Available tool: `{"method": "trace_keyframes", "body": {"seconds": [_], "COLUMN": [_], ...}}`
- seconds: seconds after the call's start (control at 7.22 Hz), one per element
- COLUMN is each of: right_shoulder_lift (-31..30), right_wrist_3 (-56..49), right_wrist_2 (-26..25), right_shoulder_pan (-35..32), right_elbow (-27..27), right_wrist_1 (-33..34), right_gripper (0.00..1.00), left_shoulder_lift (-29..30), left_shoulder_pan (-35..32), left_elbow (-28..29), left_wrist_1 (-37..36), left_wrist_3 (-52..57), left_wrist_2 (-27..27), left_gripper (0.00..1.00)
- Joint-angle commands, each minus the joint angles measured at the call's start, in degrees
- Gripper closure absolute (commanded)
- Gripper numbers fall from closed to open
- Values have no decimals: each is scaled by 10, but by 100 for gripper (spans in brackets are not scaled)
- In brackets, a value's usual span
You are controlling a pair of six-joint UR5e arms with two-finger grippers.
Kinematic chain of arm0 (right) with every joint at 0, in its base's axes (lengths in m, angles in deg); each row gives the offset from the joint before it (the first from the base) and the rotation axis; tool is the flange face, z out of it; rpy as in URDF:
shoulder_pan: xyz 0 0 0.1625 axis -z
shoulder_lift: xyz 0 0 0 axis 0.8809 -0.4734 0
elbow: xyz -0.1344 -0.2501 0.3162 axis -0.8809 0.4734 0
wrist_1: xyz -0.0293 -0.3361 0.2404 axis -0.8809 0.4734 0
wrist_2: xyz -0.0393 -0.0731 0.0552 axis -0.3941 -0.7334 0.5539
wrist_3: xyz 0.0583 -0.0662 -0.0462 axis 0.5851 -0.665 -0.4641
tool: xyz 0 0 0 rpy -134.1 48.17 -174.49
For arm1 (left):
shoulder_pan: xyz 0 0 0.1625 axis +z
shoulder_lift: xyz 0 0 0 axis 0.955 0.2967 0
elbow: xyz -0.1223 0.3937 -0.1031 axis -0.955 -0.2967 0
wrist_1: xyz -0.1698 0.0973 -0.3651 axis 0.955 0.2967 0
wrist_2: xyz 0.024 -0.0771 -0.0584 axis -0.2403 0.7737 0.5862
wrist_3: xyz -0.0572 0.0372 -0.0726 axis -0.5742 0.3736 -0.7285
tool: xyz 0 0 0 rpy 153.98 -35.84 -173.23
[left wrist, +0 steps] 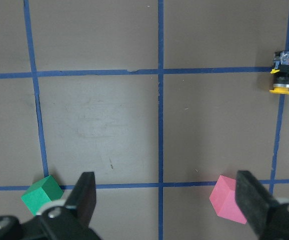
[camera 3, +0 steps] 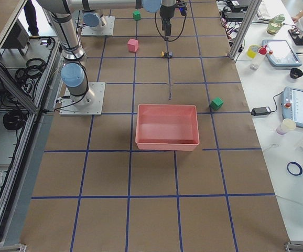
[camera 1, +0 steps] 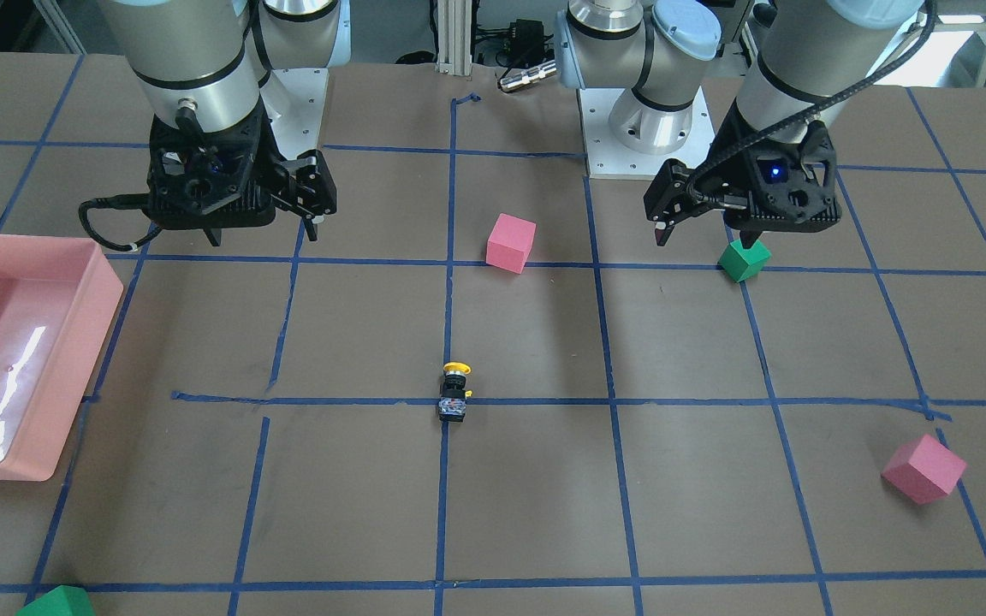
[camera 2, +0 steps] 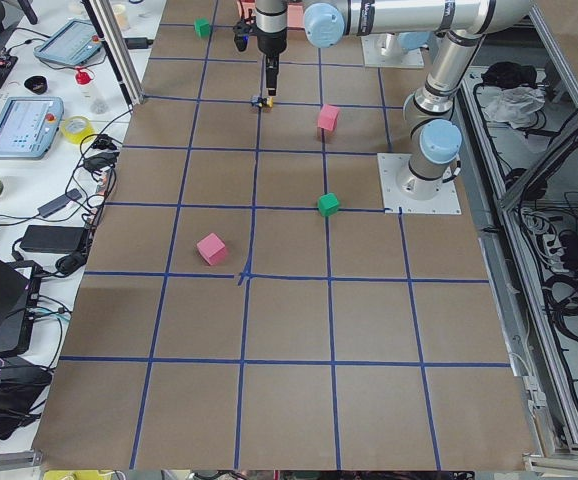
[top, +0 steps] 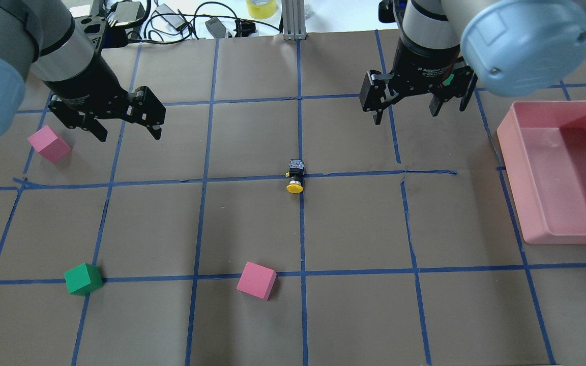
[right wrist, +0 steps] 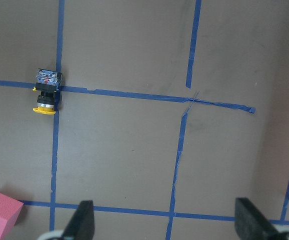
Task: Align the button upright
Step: 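Reach the left gripper toward the switch lying on its side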
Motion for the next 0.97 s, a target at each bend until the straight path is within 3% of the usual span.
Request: {"method": "trace_keyframes", "body": {"seconds": [0.0,0.42,0.83], "right_shoulder_lift": [-9,-7,-7], "right_wrist_3": [-11,-11,-9], "right_wrist_2": [2,1,9], "right_shoulder_pan": [3,5,9], "right_elbow": [0,-2,-4], "right_wrist_1": [-1,5,5], "right_gripper": [0,0,0], "left_shoulder_lift": [28,104,182], "left_shoulder_pan": [-30,-78,-111], "left_elbow": [-39,-109,-110], "left_wrist_1": [-88,-284,-340], "left_wrist_3": [-11,-98,-100], "left_wrist_2": [2,88,125], "left_gripper": [0,0,0]}}
